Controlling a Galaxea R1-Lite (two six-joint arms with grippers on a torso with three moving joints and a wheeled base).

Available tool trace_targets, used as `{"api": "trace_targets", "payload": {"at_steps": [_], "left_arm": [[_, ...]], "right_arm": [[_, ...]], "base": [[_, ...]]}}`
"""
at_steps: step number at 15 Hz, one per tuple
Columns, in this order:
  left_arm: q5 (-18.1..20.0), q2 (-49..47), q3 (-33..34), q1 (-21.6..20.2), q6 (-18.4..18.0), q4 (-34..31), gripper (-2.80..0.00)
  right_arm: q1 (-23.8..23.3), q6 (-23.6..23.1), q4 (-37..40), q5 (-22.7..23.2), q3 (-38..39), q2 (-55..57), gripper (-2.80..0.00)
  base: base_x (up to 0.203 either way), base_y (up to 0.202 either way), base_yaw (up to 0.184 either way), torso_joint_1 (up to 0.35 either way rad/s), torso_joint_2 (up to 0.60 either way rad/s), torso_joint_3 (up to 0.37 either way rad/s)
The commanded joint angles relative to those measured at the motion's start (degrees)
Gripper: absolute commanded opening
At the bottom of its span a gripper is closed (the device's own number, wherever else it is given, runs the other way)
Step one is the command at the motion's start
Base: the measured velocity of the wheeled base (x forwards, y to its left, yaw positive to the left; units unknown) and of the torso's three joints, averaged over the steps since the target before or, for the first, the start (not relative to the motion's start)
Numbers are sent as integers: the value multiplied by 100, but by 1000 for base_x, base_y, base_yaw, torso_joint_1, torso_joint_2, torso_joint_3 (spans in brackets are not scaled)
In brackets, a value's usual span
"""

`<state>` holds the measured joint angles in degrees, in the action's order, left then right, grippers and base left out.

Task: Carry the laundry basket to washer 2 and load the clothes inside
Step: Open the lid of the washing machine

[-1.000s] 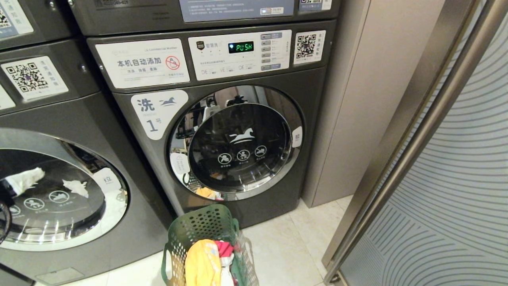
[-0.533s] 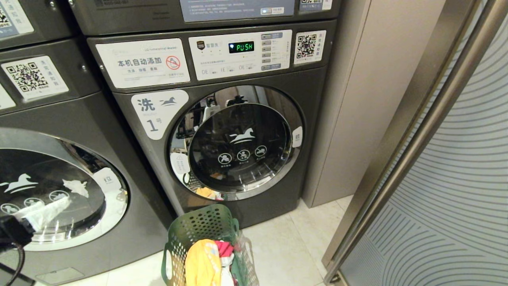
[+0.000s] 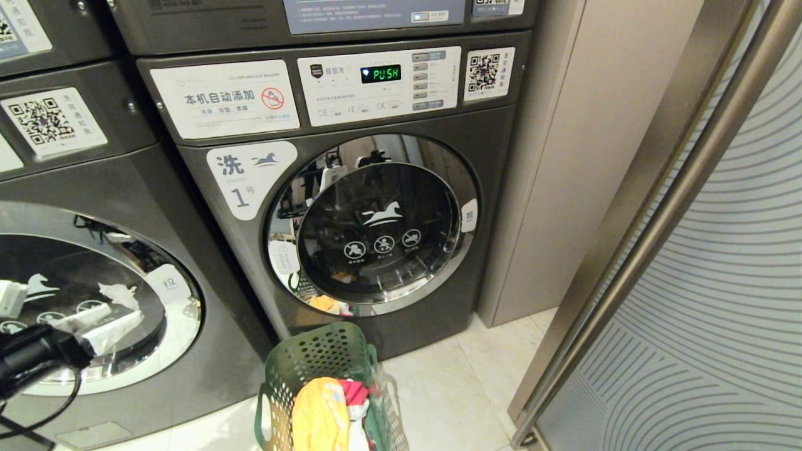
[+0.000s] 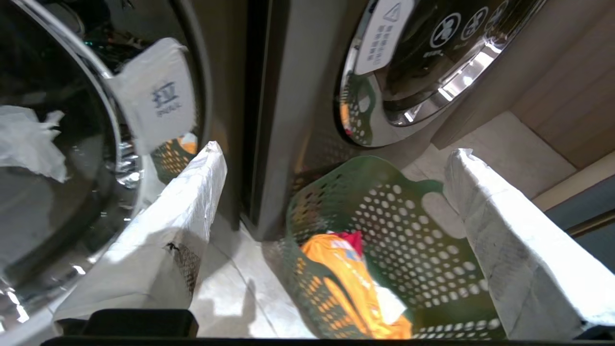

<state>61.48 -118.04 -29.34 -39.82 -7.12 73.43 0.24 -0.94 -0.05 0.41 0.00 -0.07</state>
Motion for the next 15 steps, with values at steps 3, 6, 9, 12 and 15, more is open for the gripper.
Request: {"api": "trace_targets", "payload": {"at_steps": [3,6,9,12,15], "left_arm": [[750,-1360,-1016,-499,-155,104,0],[1651,-1664,-1360,-546,-154,110,0],[2205,-2172,-2033,-437,-409,113,0],[2128,-2408,-2649,-292,-516,112,0],[1902,-2638,-3012,-149,-481,103,0]], "right_arm": [[2,-3,-4,2,9,7,-280],[2,-3,-4,2,9,7,-280],[2,-3,5,2,9,7,-280],[2,-3,-4,2,9,7,-280],[2,-3,-4,2,9,7,-280]], "base": [[0,0,0,0,0,0],[0,0,0,0,0,0],[0,0,0,0,0,0],[0,0,0,0,0,0],[0,0,0,0,0,0]]}}
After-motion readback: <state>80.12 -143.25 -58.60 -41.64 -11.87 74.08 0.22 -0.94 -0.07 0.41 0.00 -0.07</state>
